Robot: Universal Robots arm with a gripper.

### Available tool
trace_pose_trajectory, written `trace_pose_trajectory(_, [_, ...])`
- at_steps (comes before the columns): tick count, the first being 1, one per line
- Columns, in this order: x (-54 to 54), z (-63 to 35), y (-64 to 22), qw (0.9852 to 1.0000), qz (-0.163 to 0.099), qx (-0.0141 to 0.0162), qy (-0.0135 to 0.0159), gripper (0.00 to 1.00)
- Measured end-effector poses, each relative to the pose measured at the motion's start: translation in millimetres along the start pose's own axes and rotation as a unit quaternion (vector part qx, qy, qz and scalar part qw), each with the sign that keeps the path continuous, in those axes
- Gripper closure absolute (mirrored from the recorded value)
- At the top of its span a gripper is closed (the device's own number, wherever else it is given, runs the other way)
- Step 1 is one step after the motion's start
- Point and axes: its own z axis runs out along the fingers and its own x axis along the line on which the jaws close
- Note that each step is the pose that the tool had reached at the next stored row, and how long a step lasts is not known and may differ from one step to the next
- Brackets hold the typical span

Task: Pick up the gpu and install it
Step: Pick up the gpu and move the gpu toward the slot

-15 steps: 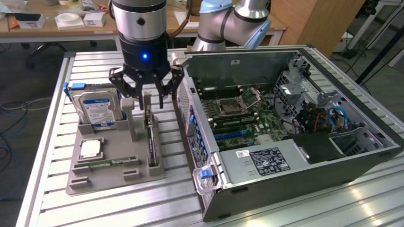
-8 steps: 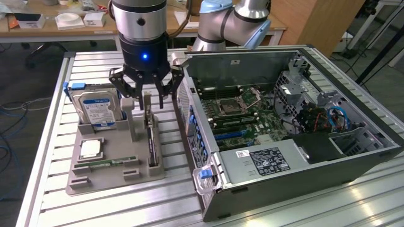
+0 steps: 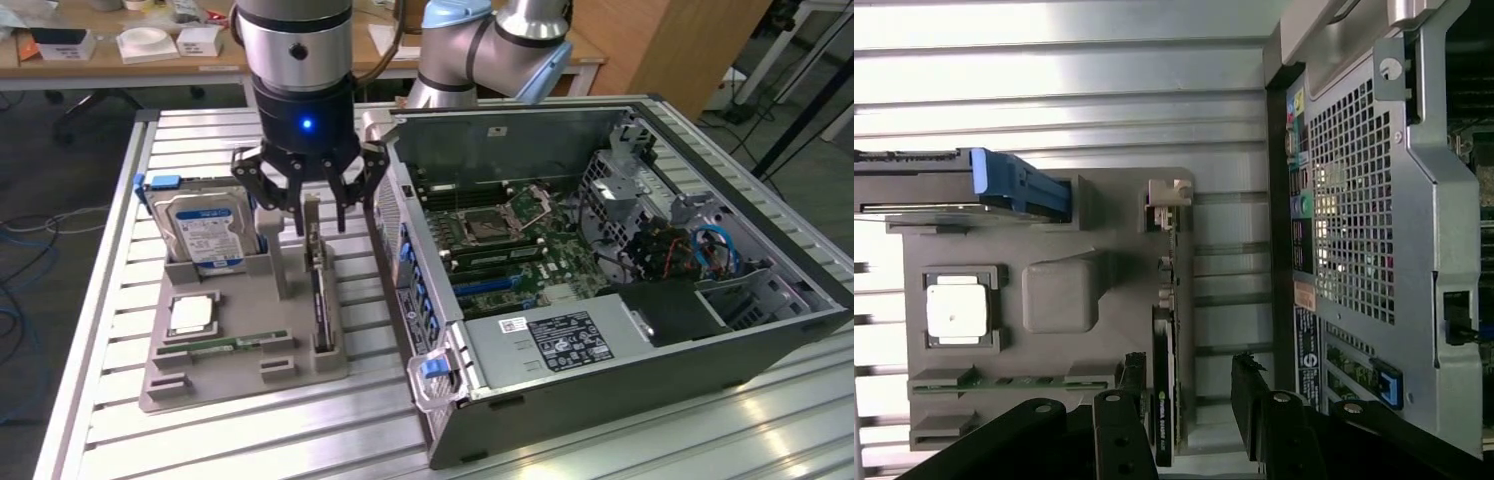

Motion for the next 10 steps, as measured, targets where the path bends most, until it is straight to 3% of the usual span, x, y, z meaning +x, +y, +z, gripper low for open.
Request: trace_pose_trajectory(10, [0.1,8.5,-2.8,1.0,0.0,0.0001,0.0,0.53])
